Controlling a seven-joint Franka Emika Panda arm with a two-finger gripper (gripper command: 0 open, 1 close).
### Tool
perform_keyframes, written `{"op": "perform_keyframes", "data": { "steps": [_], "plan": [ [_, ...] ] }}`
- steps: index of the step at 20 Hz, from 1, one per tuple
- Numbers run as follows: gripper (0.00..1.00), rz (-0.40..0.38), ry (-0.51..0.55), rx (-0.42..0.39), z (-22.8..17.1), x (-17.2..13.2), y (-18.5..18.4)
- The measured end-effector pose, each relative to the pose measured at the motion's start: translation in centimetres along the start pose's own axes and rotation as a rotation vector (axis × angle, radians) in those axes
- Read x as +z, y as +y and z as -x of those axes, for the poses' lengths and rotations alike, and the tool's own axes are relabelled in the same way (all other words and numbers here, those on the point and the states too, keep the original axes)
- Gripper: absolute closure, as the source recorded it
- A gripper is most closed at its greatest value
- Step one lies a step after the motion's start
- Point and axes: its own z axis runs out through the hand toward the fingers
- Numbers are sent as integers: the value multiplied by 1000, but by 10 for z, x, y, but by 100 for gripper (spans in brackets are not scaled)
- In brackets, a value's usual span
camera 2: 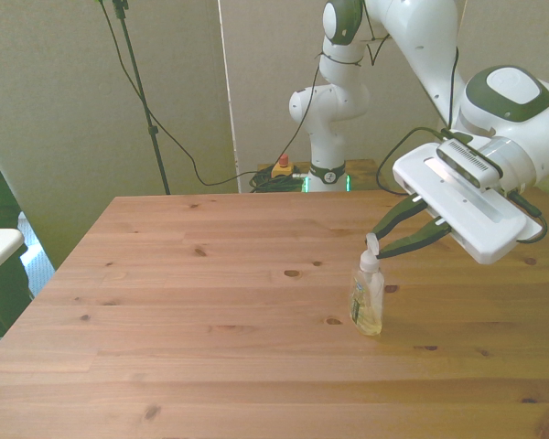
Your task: Stand the sanitizer
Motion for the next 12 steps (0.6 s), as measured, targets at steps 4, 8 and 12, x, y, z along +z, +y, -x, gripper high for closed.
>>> {"op": "perform_keyframes", "data": {
  "steps": [4,8,12],
  "plan": [
    [0,-1,-2,-1,1,-1,0],
    [0,-1,-9,-1,1,0,0],
    [0,-10,-52,-9,-1,2,-2]
  ]
}}
